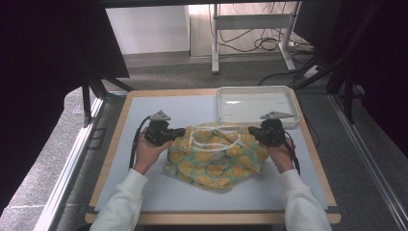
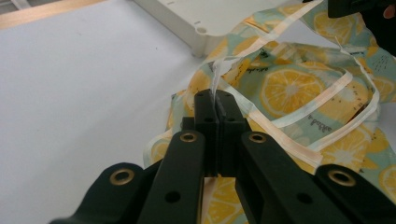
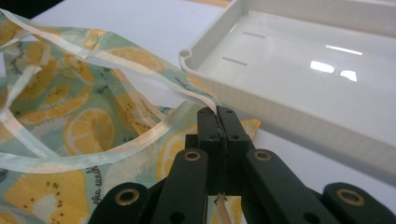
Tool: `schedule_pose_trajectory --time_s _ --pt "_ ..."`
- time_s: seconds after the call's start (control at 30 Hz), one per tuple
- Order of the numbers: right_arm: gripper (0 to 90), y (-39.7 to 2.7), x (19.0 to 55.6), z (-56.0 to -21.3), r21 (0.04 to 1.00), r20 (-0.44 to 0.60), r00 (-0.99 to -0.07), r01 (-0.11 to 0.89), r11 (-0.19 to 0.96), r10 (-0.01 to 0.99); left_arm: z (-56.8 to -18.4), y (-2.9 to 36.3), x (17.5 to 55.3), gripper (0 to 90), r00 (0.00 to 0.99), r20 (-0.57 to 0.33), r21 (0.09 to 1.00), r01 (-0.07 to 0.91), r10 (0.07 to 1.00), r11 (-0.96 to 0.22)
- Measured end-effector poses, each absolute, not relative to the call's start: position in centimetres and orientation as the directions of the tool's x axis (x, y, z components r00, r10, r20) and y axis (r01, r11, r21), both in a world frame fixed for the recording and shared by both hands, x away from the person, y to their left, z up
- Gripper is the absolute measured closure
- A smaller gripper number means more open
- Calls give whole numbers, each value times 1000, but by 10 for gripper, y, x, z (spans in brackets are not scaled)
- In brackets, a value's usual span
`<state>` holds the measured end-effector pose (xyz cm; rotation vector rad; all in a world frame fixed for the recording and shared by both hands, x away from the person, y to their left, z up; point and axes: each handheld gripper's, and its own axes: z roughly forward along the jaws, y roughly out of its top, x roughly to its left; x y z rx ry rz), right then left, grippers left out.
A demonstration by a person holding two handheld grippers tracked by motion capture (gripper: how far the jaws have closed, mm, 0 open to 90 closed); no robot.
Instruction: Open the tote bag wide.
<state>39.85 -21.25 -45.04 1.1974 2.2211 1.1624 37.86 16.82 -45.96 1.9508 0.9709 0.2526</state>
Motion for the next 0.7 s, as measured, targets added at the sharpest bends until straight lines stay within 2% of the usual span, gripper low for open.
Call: schedule_pose_trajectory --time_s 0.7 --pt "888 -219 386 -430 855 85 -603 453 253 793 -448 181 371 900 683 -210 832 501 700 -240"
